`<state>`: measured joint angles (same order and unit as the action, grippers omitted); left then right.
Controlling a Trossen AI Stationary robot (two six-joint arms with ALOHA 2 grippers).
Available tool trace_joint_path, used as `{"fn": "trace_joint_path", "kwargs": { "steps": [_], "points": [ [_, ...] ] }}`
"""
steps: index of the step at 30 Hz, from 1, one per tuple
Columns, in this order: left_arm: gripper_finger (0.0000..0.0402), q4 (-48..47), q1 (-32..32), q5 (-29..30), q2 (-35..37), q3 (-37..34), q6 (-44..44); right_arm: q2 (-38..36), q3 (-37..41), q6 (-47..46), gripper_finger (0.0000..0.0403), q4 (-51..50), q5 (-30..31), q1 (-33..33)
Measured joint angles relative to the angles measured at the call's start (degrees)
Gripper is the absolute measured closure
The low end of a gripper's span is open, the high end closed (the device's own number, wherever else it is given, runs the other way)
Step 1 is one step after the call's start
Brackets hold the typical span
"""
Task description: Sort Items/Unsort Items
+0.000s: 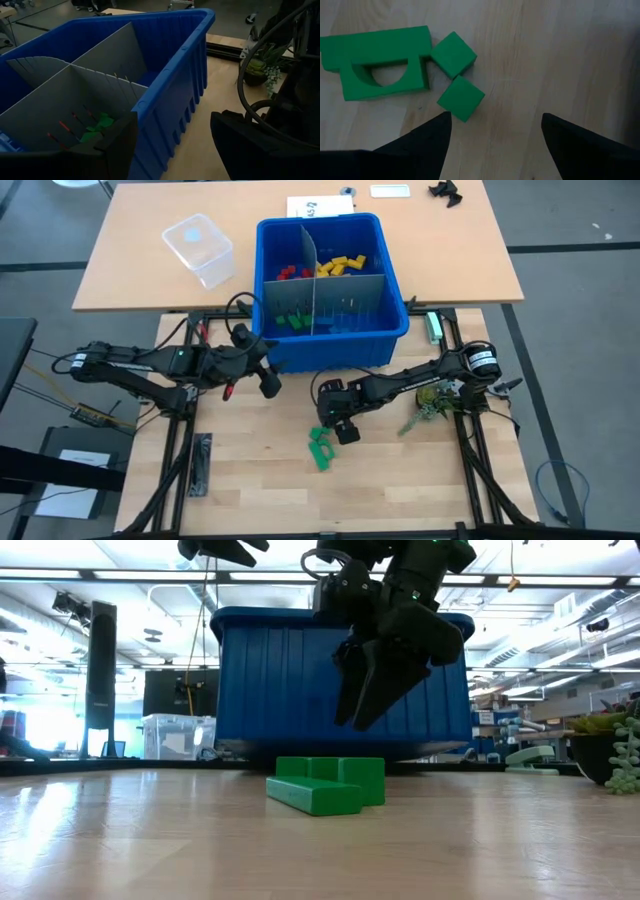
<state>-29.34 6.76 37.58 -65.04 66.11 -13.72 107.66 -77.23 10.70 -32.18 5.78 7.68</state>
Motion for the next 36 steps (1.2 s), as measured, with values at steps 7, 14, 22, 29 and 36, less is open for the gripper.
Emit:
{"fn": "trace_joint_path", "kwargs": {
  "steps": [7,14,22,29,36],
  "points": [
    [0.0142,0.0,0.0,-0.02,0.0,0.0,0.0,0.0,0.0,0.64,0.0097,0.0,-0.08,0.0],
    [0.0142,-2.36,0.0,-0.31,-0.01,0.0,-0.38,0.0,0.0,9.95,0.0097,-0.68,-2.03,0.41],
    [0.0142,-3.51,0.11,-0.31,-0.01,-0.01,-1.76,0.08,0.0,17.05,0.0097,2.3,-5.06,-0.23],
    [0.0142,-3.5,0.15,-0.5,-0.02,-0.02,-1.98,3.93,0.12,20.38,0.0098,3.57,-8.21,-0.4],
    [0.0142,-3.34,0.22,-1.71,-0.02,-0.02,-1.99,7.45,0.12,20.5,0.0117,5.51,-9.01,-0.42]
  ]
}}
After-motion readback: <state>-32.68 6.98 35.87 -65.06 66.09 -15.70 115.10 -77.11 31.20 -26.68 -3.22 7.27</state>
